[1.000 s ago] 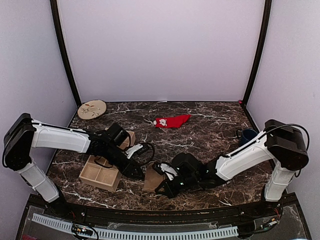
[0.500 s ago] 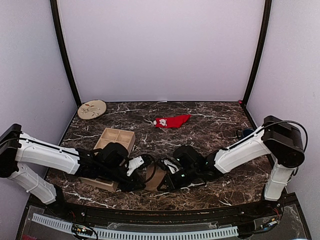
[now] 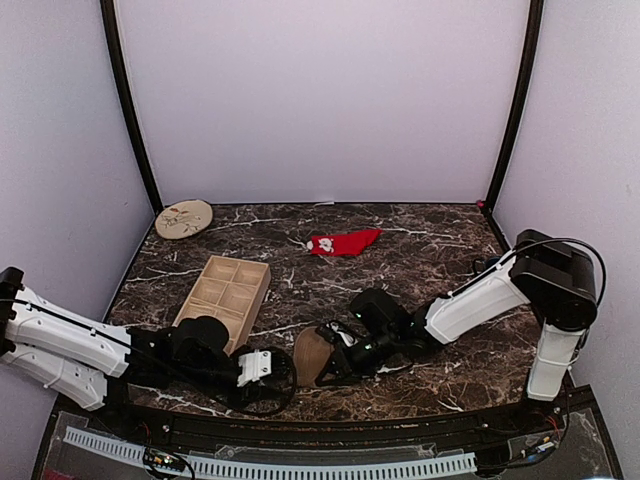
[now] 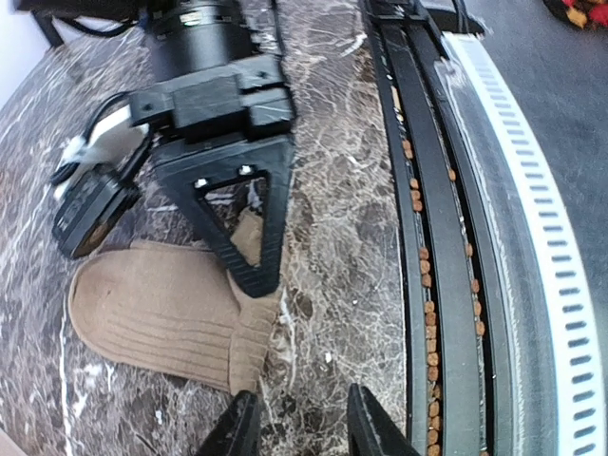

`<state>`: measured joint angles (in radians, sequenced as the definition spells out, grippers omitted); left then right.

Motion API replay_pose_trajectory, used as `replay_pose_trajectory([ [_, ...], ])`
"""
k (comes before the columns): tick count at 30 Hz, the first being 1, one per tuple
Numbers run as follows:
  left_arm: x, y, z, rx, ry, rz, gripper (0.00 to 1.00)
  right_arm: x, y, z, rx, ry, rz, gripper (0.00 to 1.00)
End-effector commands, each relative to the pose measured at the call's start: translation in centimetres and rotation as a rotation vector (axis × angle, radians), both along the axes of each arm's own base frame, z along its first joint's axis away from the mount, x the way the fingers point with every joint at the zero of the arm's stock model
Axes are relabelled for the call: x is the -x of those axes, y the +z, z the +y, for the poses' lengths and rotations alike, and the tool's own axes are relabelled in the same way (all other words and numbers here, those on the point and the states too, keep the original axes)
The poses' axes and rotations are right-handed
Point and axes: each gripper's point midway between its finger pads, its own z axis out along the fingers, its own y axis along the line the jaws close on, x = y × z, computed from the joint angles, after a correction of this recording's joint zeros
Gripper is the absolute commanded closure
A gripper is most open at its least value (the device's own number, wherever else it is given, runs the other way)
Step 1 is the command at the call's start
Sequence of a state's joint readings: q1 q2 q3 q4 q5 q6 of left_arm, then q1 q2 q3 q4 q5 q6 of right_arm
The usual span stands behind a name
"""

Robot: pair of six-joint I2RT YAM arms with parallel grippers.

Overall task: Roll the socks
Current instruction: Roll the sock at the center of the board.

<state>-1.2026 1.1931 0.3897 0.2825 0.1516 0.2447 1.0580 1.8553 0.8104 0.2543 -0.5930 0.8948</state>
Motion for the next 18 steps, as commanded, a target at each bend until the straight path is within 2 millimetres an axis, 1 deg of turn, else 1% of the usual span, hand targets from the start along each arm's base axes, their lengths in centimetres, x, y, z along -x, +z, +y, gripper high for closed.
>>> replay_pose_trajectory([
  [1, 0.5, -0.1, -1.1, -0.016, -0.111, -0.157, 0.66, 0.4, 0.4, 0.2, -0.033, 0.004, 0.073, 1.00],
  [6, 0.6, -0.5, -2.0, -0.042, -0.162, -0.247, 0.66, 0.6, 0.5, 0.2, -0.038, 0.003, 0.107, 1.00],
  [12, -0.7, -0.9, -2.5, -0.066, -0.144, -0.374, 0.67, 0.8, 0.5, 0.1, -0.039, 0.003, 0.133, 1.00],
  [15, -1.1, -1.0, -2.9, -0.067, -0.145, -0.403, 0.67, 0.9, 0.2, 0.0, -0.032, 0.005, 0.147, 1.00],
  [18, -1.0, -1.4, -3.1, -0.072, -0.159, -0.407, 0.67, 0.9, 0.2, 0.1, -0.033, 0.005, 0.157, 1.00],
])
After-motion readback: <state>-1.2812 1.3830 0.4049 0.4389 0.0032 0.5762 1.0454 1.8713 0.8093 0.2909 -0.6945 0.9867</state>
